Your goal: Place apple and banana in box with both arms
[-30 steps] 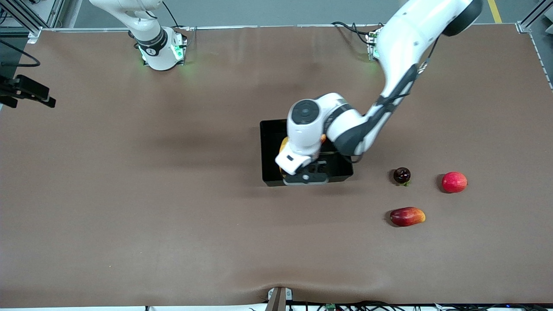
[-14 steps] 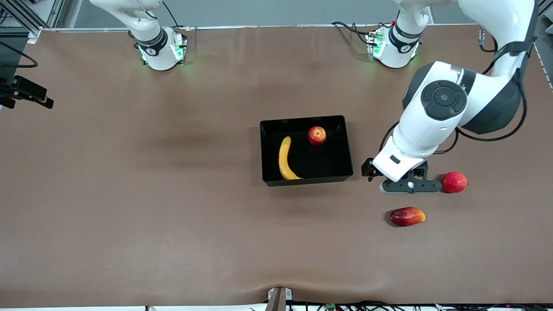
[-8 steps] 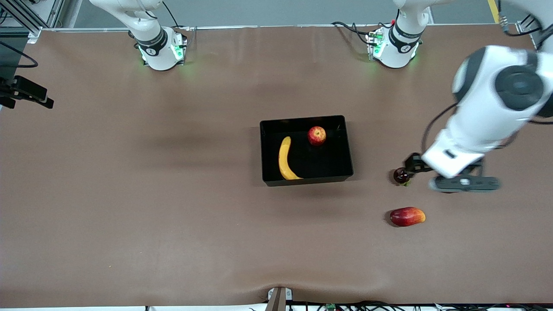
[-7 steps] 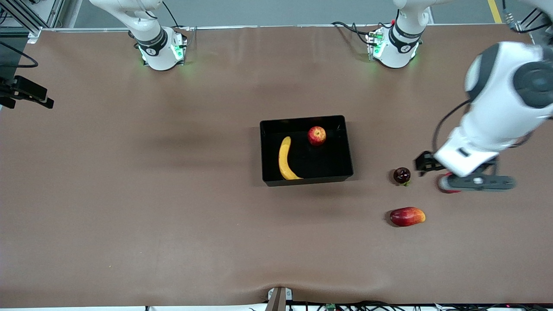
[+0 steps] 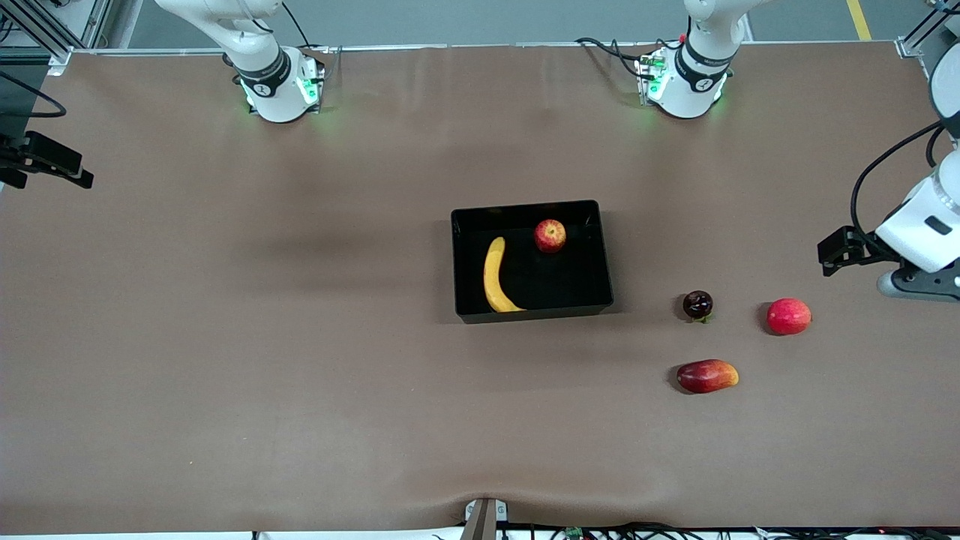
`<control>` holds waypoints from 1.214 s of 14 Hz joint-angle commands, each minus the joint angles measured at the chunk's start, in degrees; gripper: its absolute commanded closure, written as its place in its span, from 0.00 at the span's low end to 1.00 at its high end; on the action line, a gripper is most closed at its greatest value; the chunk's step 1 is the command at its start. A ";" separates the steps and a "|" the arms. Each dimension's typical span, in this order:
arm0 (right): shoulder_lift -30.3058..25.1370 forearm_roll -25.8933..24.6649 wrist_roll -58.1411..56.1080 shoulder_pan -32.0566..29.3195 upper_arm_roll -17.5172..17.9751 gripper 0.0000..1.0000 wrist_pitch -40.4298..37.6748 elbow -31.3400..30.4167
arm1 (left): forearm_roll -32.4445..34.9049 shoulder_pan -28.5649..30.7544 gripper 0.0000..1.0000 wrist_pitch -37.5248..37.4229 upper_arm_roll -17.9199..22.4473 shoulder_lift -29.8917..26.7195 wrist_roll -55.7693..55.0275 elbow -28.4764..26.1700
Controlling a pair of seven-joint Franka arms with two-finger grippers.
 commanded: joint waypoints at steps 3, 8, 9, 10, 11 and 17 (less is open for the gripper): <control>0.20 -0.21 -0.63 -0.78 0.28 0.00 -0.38 0.30 | -1.23 0.16 0.00 -1.08 -0.27 -1.30 0.70 -0.25; 0.11 -0.21 -0.63 -0.34 0.37 0.00 -0.55 0.38 | -1.75 0.08 0.00 -1.08 -0.45 -1.83 0.70 -0.25; 0.11 -0.21 -0.63 -0.34 0.37 0.00 -0.55 0.38 | -2.10 0.08 0.00 -1.08 -0.44 -1.92 0.70 -0.25; 0.11 -0.21 -0.63 -0.43 0.37 0.00 -0.55 0.38 | -2.11 0.08 0.00 -1.08 -0.44 -2.01 0.70 -0.25; 0.11 -0.21 -0.63 -0.43 0.37 0.00 -0.64 0.38 | -2.11 -0.01 0.00 -1.08 -0.44 -2.09 0.70 -0.25; 0.11 -0.21 -0.63 -0.34 0.37 0.00 -0.99 0.38 | -3.95 0.08 0.00 -3.70 -0.44 -3.33 0.62 0.01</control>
